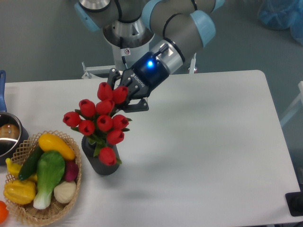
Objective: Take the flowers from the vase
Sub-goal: 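Lift the tulip bunch up out of the grey vase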
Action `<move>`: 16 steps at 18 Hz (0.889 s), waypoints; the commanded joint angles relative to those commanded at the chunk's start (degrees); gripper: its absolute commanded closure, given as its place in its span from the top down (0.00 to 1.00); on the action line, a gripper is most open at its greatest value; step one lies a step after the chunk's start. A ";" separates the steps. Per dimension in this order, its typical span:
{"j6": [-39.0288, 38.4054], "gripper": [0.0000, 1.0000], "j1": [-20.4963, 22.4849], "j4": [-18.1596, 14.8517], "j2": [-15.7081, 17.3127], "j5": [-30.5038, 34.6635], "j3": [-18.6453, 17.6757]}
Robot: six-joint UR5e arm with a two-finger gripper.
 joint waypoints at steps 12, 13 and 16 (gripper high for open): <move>-3.52 0.00 4.92 0.09 0.53 -4.14 3.07; -3.35 0.00 6.23 0.09 0.53 -4.05 3.86; -3.26 0.00 9.49 0.52 0.00 -1.96 7.11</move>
